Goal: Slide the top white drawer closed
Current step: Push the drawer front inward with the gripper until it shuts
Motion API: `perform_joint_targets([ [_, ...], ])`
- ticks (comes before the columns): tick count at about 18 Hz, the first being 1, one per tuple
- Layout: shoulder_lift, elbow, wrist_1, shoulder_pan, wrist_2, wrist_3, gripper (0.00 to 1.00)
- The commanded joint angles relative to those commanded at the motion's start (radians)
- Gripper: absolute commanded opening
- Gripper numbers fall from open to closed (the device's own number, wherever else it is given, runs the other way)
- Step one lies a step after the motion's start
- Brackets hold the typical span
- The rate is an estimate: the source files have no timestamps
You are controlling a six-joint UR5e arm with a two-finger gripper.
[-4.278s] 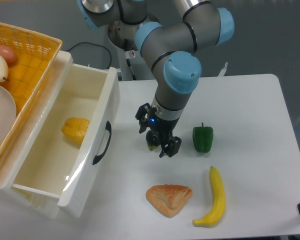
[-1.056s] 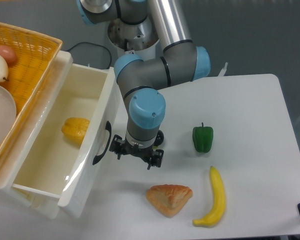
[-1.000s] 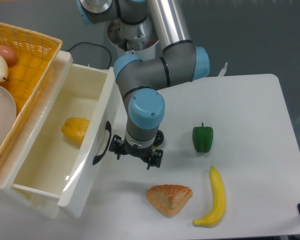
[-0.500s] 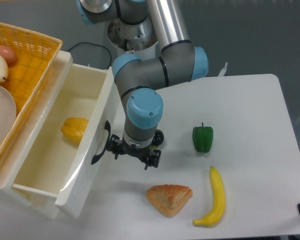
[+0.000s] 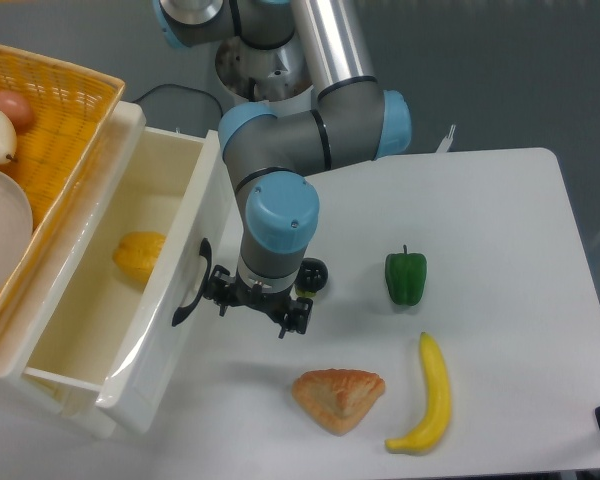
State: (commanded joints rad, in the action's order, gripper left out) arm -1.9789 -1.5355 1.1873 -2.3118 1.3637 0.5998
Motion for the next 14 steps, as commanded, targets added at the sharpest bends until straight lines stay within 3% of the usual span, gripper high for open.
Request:
perform_joint_targets([
  [14, 0.015, -0.005, 0.009, 0.051, -0.006, -0.002, 1.0],
])
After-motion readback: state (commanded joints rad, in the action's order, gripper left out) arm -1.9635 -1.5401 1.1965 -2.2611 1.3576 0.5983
